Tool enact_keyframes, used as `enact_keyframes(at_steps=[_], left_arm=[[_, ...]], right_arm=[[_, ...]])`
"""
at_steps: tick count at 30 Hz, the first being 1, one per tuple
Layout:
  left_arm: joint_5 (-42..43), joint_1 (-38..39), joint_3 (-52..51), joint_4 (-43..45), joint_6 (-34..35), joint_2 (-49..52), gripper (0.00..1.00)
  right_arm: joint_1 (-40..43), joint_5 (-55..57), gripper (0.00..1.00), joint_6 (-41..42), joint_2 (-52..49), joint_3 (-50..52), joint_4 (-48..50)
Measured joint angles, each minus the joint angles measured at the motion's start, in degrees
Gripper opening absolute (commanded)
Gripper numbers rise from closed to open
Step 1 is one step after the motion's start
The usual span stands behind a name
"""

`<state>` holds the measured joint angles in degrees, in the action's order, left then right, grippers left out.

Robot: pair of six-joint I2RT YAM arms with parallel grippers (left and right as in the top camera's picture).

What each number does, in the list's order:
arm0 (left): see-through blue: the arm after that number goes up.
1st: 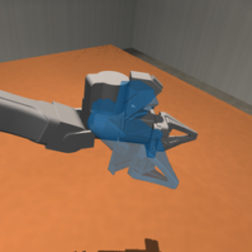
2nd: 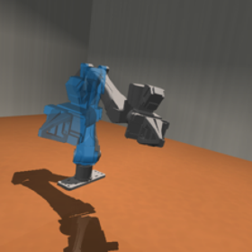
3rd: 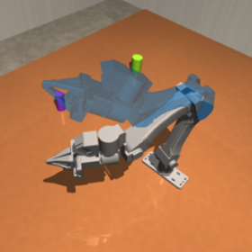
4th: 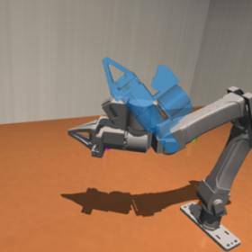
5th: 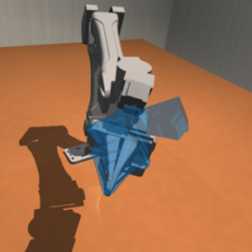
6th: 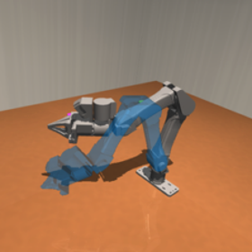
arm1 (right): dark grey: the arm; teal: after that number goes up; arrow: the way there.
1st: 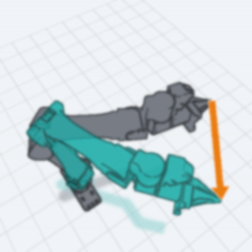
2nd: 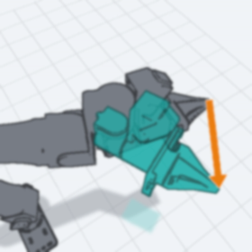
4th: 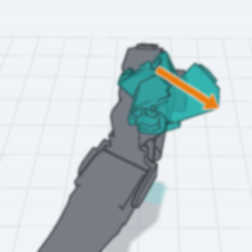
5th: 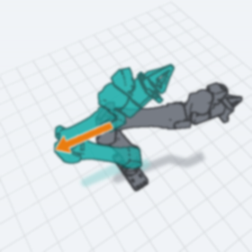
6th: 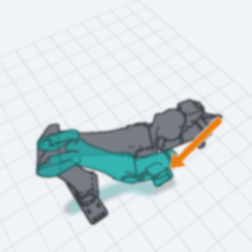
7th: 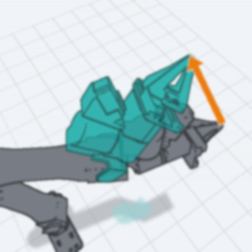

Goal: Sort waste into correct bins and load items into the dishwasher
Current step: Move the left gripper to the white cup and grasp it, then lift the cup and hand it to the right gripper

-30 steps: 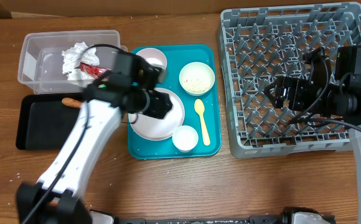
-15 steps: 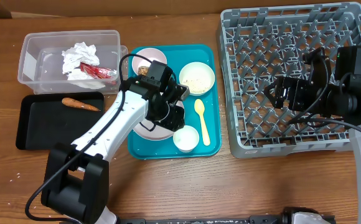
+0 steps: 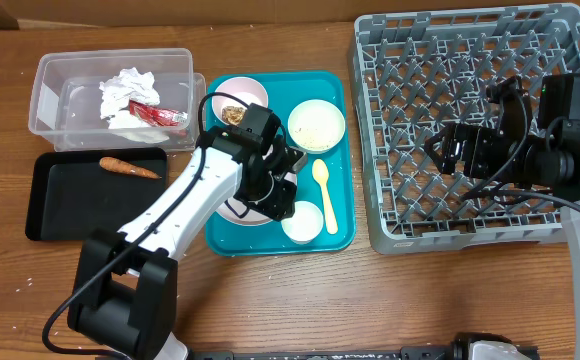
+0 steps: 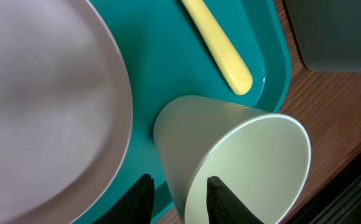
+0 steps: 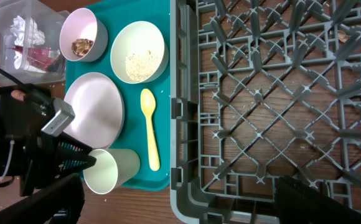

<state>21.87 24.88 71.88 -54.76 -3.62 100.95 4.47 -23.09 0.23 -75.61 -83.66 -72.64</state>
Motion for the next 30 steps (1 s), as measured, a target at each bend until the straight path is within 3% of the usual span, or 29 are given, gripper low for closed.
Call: enact_keyframes(at_steps=[4,10,14,20,25,30], left_arm=[[-0.28,0.90,-1.79,2.21,0.24,0.00,0.04],[-3.63,0.85,-2.45,3.56,4.00,0.00,0.04],[-1.14,-0.85,-2.14,3.50,6.54,0.02,0.04],[17.99,-8.33,3.87,5.55,7.98,0.02,0.04],[40.26,-15.82,6.78,14.78,11.21,0.02,0.04],[53.29,-17.38,6.84,18.69,15.47,0.02,0.04]], right_arm=[[0.00,0.02,1.00,0.00,0.00,0.00,0.00],[0.00,-0.02,1.00,0.00,0.00,0.00,-0.17],[0.00,-0.15,1.00,0.00,0.00,0.00,-0.17],[0.00,-7.87,1.00,0.07,0.00,0.00,3.26],[-0.59,-19.26,1.00,0.22,0.02,1.55,12.44],[-5.60,-27.19,1.00,2.97,-1.03,3.58,22.10]])
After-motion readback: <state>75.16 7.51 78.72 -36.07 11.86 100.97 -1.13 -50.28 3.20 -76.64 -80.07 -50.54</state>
